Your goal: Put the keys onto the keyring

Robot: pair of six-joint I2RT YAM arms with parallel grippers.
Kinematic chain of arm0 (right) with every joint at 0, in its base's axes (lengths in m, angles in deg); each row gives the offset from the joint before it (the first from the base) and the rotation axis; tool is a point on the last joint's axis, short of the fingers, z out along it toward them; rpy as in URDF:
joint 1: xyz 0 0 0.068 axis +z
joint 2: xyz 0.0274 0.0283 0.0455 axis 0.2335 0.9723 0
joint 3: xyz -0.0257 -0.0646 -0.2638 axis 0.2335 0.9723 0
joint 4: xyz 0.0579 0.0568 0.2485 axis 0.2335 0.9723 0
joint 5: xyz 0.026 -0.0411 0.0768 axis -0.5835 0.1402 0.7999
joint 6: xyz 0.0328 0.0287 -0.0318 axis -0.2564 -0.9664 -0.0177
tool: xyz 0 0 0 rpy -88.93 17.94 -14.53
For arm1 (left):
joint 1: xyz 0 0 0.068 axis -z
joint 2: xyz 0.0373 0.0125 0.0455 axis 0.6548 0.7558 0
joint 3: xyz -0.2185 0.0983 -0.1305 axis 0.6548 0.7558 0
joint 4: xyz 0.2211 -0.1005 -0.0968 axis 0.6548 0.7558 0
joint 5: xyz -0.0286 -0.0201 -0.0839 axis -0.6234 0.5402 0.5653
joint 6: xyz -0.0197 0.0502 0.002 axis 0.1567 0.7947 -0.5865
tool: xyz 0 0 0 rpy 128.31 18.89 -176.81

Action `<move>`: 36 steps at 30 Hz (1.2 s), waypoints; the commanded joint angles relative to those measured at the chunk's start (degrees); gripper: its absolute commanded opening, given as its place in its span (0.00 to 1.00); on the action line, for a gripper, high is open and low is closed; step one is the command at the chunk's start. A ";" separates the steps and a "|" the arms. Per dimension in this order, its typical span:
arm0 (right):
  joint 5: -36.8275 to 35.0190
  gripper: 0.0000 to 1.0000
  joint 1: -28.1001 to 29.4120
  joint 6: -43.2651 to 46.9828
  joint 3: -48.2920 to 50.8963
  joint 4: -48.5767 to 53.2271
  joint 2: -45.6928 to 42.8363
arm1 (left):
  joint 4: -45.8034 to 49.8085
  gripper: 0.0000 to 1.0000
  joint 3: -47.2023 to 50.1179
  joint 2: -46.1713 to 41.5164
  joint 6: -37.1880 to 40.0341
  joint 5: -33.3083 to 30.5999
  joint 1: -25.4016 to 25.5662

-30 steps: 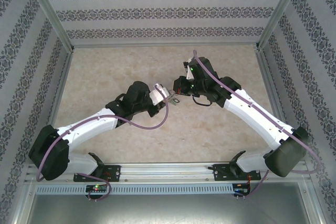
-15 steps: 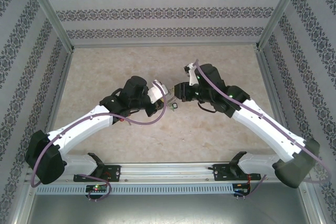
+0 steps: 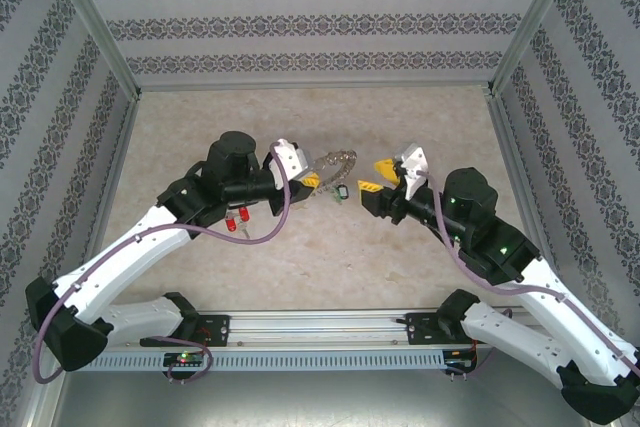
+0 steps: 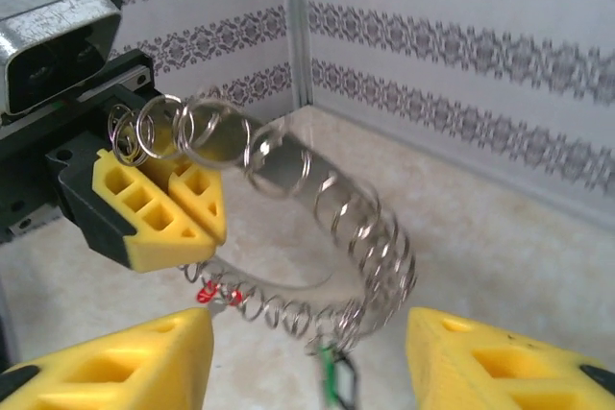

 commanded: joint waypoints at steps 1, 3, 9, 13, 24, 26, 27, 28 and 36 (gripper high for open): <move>8.10 0.66 1.09 21.28 2.44 -7.39 -0.07 | 1.29 0.00 -0.11 -1.29 4.11 6.82 -0.53; 7.18 0.69 1.95 24.12 3.08 -10.32 0.44 | 1.32 0.00 0.56 -1.29 4.41 8.48 -0.51; 8.09 0.70 1.96 26.71 1.65 -7.22 1.51 | 0.26 0.00 4.00 -2.69 14.40 14.82 -0.51; 8.53 0.68 2.00 27.38 1.05 -5.51 2.82 | 0.17 0.00 4.90 -2.70 16.09 17.80 -0.42; 10.07 0.64 -5.69 24.16 6.96 -7.52 -1.75 | -0.64 0.00 4.79 -2.13 15.78 17.76 -0.44; 13.93 0.64 -7.48 22.88 7.38 -6.91 -2.35 | -1.75 0.00 5.28 -2.39 14.80 16.72 -0.51; 16.09 0.65 -7.71 22.97 7.52 -6.55 -2.71 | -2.25 0.00 5.62 -2.56 14.56 16.02 -0.51; 17.73 0.67 -7.61 23.58 7.79 -6.43 -2.94 | -2.62 0.00 5.95 -2.69 14.39 15.33 -0.50; 13.01 0.67 0.17 31.20 6.07 -5.65 -2.26 | -4.37 0.00 7.24 -1.78 12.81 12.96 -0.66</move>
